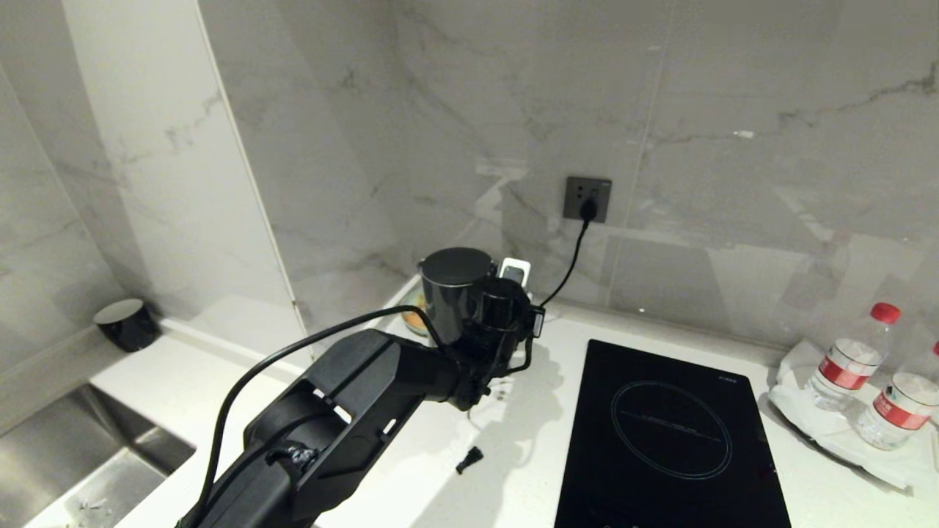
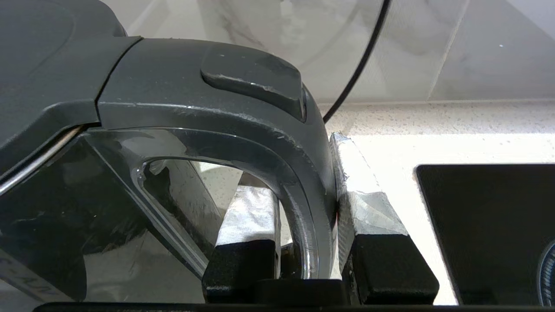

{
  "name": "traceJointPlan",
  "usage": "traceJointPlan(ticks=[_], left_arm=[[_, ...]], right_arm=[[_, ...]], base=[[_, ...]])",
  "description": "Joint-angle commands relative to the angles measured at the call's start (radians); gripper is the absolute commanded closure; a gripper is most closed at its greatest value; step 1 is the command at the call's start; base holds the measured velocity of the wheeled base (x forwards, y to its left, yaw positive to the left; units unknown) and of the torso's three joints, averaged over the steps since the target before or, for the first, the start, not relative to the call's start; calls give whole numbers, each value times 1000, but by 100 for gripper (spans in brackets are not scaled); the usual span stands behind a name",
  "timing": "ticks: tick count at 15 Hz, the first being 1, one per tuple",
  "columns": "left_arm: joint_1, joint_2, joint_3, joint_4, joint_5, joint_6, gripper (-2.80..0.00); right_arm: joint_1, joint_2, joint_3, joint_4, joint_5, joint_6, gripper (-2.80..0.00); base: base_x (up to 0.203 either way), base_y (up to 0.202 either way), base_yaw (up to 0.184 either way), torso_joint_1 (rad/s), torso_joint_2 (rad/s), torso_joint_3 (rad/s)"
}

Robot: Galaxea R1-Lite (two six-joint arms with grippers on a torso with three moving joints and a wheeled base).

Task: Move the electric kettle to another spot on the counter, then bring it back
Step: Place it on the power base

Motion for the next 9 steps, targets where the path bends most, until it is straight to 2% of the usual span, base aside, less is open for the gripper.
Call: traceJointPlan(ticks=[1, 3, 9], left_arm=[[-11, -2, 3, 5, 7, 2, 0], [-23, -4, 9, 26, 46, 14, 0], [-35, -15, 10, 21, 47, 6, 0]], right_arm=[[0, 2, 0, -1, 1, 0, 0], [0, 2, 0, -1, 1, 0, 0], [0, 1, 0, -1, 1, 0, 0]], base=[[0, 0, 0, 0, 0, 0], [0, 0, 0, 0, 0, 0], [0, 0, 0, 0, 0, 0]])
